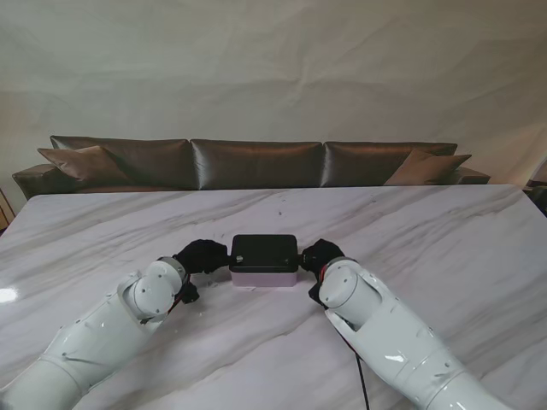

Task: Refill a tissue box and feed the first sheet

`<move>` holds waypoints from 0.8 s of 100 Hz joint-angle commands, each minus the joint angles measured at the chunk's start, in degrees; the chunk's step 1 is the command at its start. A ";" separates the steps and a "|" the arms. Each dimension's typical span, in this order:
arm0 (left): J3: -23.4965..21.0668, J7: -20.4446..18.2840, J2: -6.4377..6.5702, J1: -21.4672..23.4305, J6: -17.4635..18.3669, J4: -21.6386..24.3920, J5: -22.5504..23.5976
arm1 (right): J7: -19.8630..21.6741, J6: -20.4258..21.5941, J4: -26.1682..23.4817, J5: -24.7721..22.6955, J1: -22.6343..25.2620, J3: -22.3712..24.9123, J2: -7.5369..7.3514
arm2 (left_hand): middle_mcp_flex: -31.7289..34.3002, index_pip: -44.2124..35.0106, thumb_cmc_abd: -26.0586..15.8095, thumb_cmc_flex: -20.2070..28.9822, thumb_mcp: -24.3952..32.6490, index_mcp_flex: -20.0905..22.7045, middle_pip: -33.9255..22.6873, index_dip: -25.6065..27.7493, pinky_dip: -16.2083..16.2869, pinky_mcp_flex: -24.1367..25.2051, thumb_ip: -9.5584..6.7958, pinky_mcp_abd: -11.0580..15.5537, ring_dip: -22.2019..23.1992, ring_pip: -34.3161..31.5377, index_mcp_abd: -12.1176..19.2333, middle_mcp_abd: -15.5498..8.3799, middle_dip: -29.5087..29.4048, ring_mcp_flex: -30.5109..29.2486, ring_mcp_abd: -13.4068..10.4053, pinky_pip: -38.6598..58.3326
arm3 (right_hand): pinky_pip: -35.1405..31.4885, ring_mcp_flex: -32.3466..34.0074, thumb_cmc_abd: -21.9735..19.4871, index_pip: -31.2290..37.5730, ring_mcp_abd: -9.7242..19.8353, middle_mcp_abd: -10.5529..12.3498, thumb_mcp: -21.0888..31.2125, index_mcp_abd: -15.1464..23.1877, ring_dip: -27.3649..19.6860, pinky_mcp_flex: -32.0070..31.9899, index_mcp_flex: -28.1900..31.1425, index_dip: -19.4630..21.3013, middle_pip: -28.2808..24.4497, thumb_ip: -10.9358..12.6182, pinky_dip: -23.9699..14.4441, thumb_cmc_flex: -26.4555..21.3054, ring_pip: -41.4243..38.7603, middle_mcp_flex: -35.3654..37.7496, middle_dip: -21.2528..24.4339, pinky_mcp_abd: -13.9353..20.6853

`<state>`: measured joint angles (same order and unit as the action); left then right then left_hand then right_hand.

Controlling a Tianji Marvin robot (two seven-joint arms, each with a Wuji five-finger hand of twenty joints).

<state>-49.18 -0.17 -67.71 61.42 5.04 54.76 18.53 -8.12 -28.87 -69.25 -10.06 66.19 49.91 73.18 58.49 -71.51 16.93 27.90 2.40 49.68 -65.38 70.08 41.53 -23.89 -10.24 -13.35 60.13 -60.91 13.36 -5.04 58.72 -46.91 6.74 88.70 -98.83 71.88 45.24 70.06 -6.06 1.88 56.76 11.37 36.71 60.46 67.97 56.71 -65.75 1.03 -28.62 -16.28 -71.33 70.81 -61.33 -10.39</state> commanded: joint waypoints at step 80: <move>2.80 -1.14 0.22 -0.14 -0.16 -4.41 3.06 | 1.45 1.23 7.68 -0.73 -3.00 -3.70 1.10 | 7.78 -5.01 11.72 7.02 14.73 6.39 -5.42 -1.42 -0.85 -6.54 -19.61 1.11 2.36 -3.35 -3.81 0.41 1.20 -9.05 -4.27 -5.51 | -8.61 3.13 8.00 3.24 -2.00 -1.54 16.60 -4.39 2.93 4.13 5.17 -2.14 -3.67 -0.92 -0.14 -5.75 -8.88 4.85 -2.40 5.85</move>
<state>-47.16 0.45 -67.74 59.54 5.42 52.80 20.81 -8.34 -27.32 -63.63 -10.51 62.00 47.00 74.26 64.06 -74.45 21.33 21.93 4.95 54.69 -68.77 69.40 41.26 -29.78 -20.61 -13.26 61.60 -63.47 10.47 -4.49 59.91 -53.48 3.53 88.70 -100.02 72.53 51.72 71.54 -5.79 1.07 63.37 8.67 38.70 61.84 70.09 54.87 -67.05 -2.76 -28.61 -11.92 -74.53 72.33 -62.54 -10.39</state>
